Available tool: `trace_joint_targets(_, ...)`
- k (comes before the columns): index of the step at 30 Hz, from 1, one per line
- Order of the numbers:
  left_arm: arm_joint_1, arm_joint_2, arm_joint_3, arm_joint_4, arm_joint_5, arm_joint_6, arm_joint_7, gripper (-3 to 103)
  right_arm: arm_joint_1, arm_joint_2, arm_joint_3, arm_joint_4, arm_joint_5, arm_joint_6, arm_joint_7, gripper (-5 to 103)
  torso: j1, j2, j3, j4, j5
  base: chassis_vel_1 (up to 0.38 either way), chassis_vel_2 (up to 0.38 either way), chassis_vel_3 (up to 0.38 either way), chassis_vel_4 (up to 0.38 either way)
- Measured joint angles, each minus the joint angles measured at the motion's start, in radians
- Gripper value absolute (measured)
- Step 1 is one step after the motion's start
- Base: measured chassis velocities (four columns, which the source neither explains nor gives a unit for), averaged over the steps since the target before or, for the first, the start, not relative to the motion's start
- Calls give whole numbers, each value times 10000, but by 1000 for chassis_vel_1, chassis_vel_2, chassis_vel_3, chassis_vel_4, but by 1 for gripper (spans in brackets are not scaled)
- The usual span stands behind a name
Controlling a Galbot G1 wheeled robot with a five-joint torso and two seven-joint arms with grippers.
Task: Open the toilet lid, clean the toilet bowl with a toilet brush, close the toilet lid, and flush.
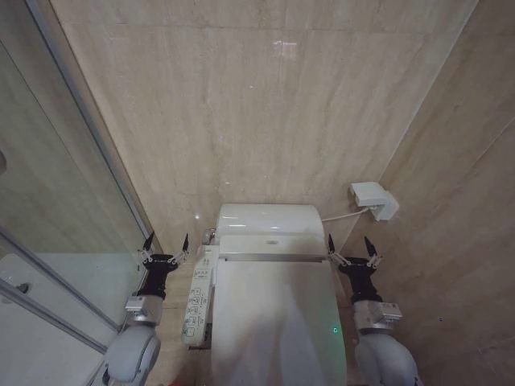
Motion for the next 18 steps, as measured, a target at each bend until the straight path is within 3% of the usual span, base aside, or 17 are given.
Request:
trace_joint_targets(1, 163, -18, -38, -155, -1, 78, -2, 100, 0, 0, 0, 1, 0, 0, 0, 100, 0, 0, 0, 1, -1, 0, 0, 0, 0)
trace_joint_targets(11, 741, -132, -283, -668, -160, 178, 75, 100, 0, 0, 0, 0, 0, 0, 0, 100, 0, 0, 0, 1, -1, 0, 0, 0, 0)
trace_joint_targets(18, 667, -73, 36, -528, -176, 5, 173, 100, 0, 0, 0, 0, 0, 0, 0, 100, 1, 0, 0, -2, -1, 0, 0, 0, 0)
